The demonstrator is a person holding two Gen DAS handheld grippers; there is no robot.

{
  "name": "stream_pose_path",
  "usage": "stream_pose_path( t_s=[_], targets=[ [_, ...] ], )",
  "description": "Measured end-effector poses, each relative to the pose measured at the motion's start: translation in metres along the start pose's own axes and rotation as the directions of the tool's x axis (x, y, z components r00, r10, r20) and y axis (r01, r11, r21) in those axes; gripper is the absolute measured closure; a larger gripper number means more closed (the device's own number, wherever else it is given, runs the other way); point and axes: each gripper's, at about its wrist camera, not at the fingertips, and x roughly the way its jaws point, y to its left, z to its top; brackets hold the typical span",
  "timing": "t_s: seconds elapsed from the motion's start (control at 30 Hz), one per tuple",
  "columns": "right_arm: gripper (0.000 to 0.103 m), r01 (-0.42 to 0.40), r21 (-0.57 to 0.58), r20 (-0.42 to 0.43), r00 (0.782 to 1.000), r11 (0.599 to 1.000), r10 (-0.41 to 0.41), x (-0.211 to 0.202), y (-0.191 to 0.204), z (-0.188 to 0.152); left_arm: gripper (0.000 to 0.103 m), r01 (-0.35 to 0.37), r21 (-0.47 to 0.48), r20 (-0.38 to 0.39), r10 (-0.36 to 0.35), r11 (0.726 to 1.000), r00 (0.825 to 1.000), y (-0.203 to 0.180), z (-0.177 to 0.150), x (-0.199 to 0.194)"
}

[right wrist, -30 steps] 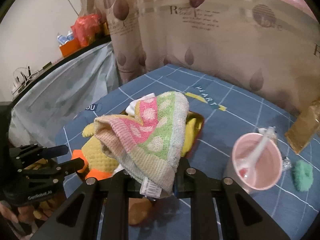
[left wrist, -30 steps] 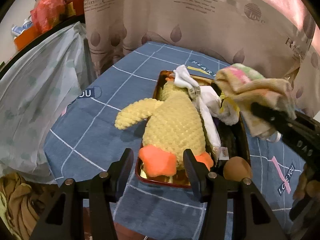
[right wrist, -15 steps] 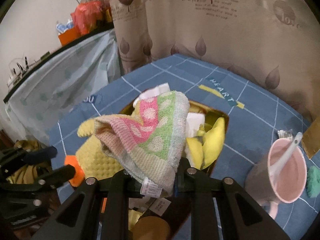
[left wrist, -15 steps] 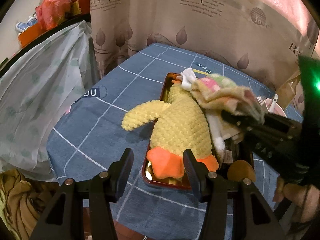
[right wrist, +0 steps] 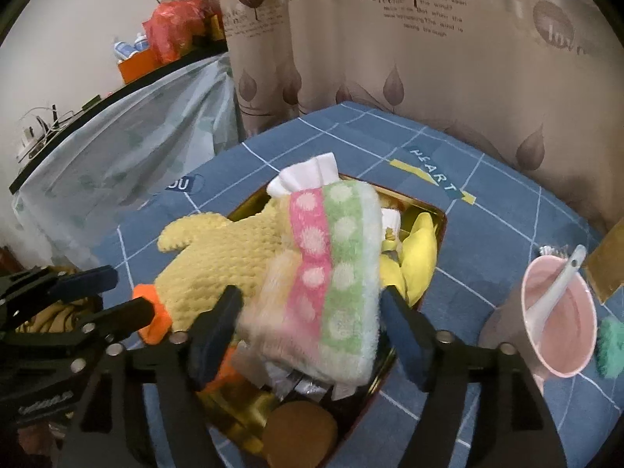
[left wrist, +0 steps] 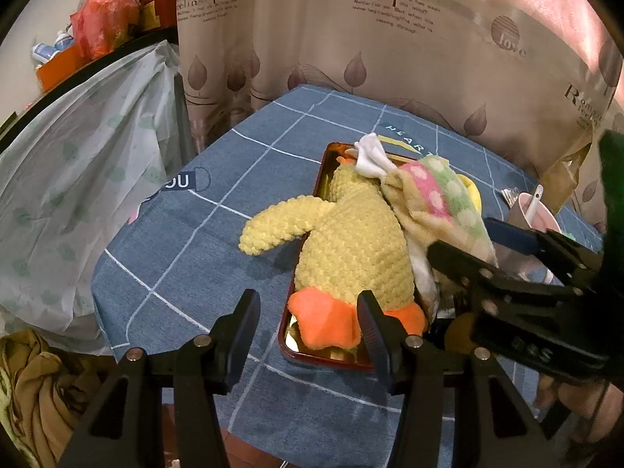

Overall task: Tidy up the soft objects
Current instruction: 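Carry the pink-and-green towel into the gold tray and open the right tool, then grasp the teal fluffy scrunchie on the table with the right tool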

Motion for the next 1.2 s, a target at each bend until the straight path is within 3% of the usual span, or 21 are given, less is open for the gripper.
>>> stream_pose_path(
  t_s=[0.3,0.43,0.6,0.87,1.07,1.2],
  targets=[
    [0.024,-0.011,0.023,0.073,0.997,1.000,0.009,-0.052,-0.012,-0.007,0.050,-0.011,0.000,0.009,0.011,1.000,1.000,0.002,0.001,-0.001],
    [0.024,0.027,0.046,0.086,0.996,0.999,-0.031,-0.075,-0.034,-0.020,0.050,-0.016,0.001,0.011,0.016,1.000,1.000,0.002,0.000,-0.001],
    [0.024,0.137,0.124,0.061,0.987,0.983,-0.146,-0.098,-0.091,-0.048,0.050,-0.018,0.007,0.005,0.018,1.000,1.000,0.001,-0.001,-0.001],
    [0.024,0.341,0.296,-0.009,0.935,0.892,-0.355,-0.123,-0.206,-0.096,0.050,-0.045,0.078,0.022,0.044,0.996,0.999,-0.019,-0.003,-0.005],
    [0.024,0.392,0.364,-0.057,0.915,0.845,-0.400,-0.113,-0.261,-0.115,0.050,-0.034,0.135,0.005,0.034,0.990,0.999,-0.044,-0.002,-0.008],
    [0.024,0.404,0.362,-0.077,0.911,0.840,-0.405,-0.093,-0.286,-0.114,0.050,-0.016,0.177,0.005,0.016,0.984,1.000,-0.068,0.005,-0.013]
  ],
)
